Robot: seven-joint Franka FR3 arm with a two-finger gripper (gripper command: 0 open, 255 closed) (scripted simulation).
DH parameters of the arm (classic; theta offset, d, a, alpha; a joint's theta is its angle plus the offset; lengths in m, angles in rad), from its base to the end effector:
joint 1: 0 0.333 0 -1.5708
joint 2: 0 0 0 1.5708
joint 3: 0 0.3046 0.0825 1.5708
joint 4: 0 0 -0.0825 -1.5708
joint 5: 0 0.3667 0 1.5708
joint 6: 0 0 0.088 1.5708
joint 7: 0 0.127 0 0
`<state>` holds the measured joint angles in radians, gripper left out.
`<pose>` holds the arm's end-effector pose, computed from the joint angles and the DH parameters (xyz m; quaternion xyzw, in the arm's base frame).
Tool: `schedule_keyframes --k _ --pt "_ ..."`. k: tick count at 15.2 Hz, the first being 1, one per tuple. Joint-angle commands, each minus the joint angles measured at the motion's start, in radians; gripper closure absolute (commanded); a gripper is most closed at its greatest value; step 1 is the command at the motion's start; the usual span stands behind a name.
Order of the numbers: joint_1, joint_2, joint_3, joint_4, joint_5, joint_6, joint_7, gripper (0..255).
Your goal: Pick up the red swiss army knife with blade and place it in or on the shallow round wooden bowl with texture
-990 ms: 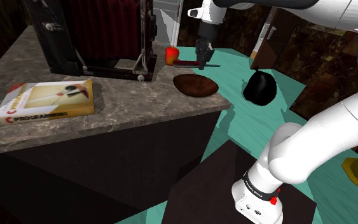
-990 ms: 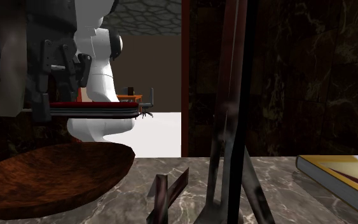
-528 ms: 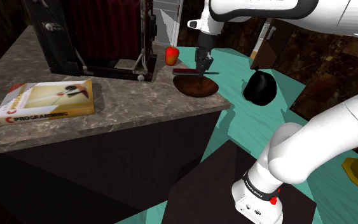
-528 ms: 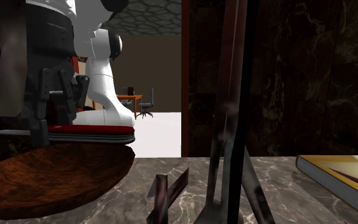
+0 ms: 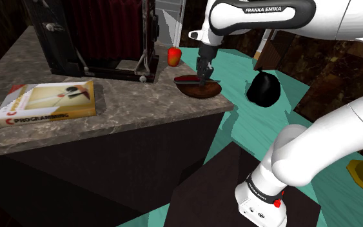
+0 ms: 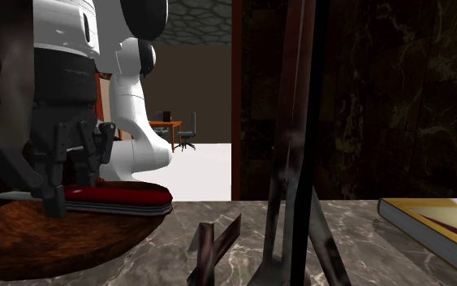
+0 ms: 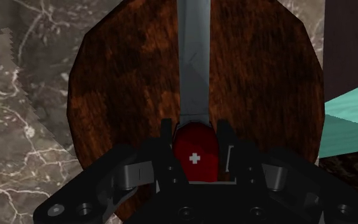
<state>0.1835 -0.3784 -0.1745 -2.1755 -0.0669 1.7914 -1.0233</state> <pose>0.4286 -0.0096 0.5143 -0.8629 -0.5054 0.0048 0.0021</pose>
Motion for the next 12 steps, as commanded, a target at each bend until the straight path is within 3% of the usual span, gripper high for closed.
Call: schedule_keyframes --k 1,6,7,12 --pt "0.000 0.001 0.000 -0.003 0.000 0.004 0.000 255" --pt "0.000 0.001 0.000 -0.003 0.000 0.004 0.000 255" --pt "0.000 0.001 0.000 -0.003 0.000 0.004 0.000 0" --pt "0.000 0.001 0.000 -0.003 0.000 0.004 0.000 0"
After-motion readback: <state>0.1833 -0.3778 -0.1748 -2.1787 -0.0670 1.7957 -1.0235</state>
